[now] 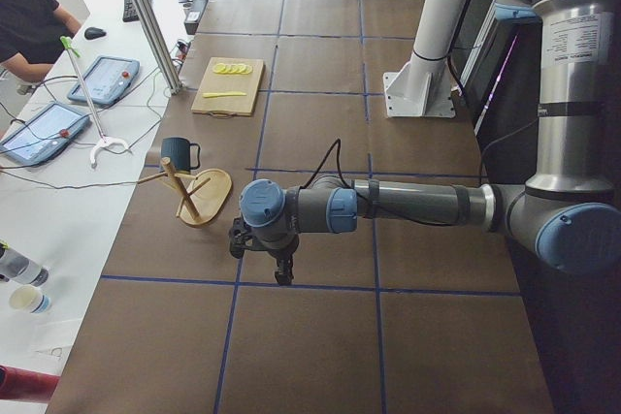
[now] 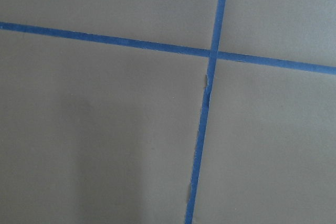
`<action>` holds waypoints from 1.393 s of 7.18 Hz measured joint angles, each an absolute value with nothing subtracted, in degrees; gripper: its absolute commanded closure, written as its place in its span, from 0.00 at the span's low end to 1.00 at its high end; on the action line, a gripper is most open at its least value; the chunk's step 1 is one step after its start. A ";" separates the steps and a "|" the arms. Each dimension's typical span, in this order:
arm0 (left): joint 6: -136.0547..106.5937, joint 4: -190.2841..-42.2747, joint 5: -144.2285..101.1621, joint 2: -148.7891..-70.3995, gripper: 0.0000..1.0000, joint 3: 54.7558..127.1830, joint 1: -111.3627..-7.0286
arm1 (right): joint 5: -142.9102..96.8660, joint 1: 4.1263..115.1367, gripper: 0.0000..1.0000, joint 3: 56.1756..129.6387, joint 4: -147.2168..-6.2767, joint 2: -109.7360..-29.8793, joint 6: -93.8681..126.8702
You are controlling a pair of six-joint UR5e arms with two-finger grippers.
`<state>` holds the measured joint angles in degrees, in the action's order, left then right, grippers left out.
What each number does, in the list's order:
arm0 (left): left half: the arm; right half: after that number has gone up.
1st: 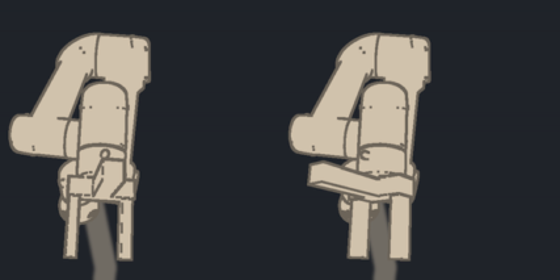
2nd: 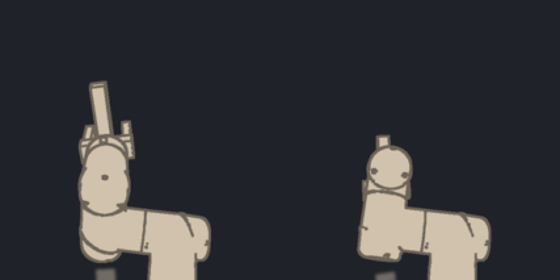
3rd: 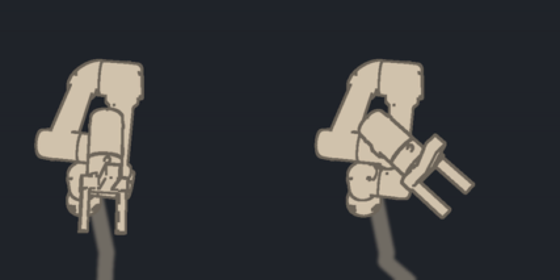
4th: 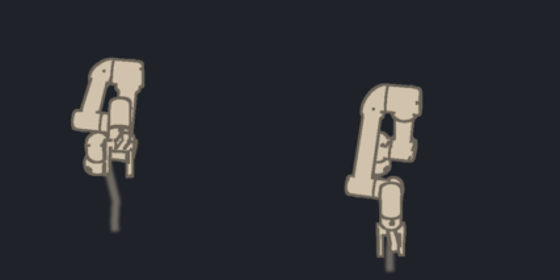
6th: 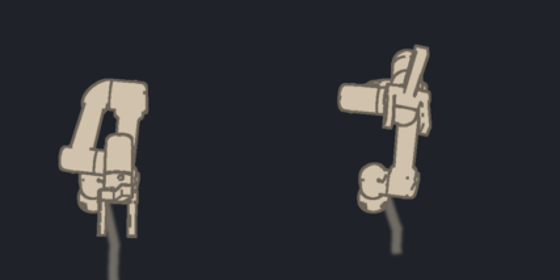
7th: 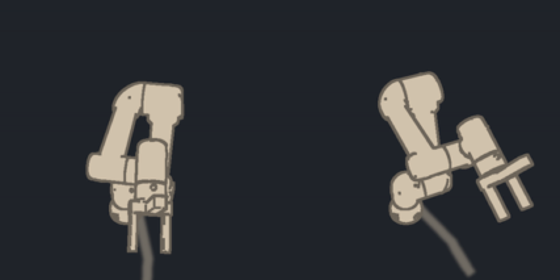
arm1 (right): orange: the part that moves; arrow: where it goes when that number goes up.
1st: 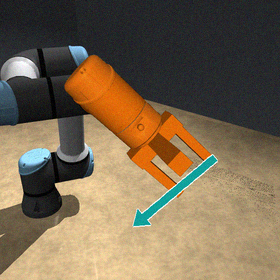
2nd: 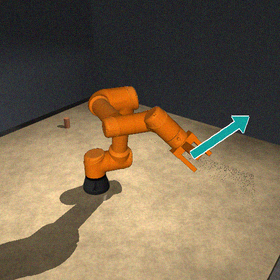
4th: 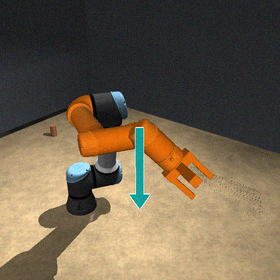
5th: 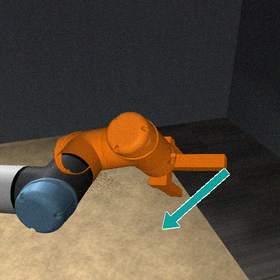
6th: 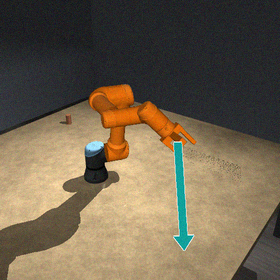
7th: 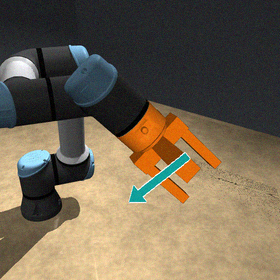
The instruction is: Hang cup on storage rack
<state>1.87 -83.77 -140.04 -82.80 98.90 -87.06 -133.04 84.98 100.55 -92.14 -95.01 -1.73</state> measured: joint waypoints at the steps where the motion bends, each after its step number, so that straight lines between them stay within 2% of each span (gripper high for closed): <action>1: 2.20 -83.63 -138.38 -82.17 0.00 100.09 -87.11 | -132.20 85.14 0.00 100.55 -93.09 -95.01 -3.56; 5: 2.95 -84.54 -135.68 -80.62 0.00 100.86 -87.32 | -131.57 85.30 0.00 100.46 -94.56 -94.69 -6.53; 10: 2.54 -93.36 -135.65 -79.54 0.00 103.24 -87.12 | -131.86 85.71 0.00 100.04 -94.23 -94.66 -6.75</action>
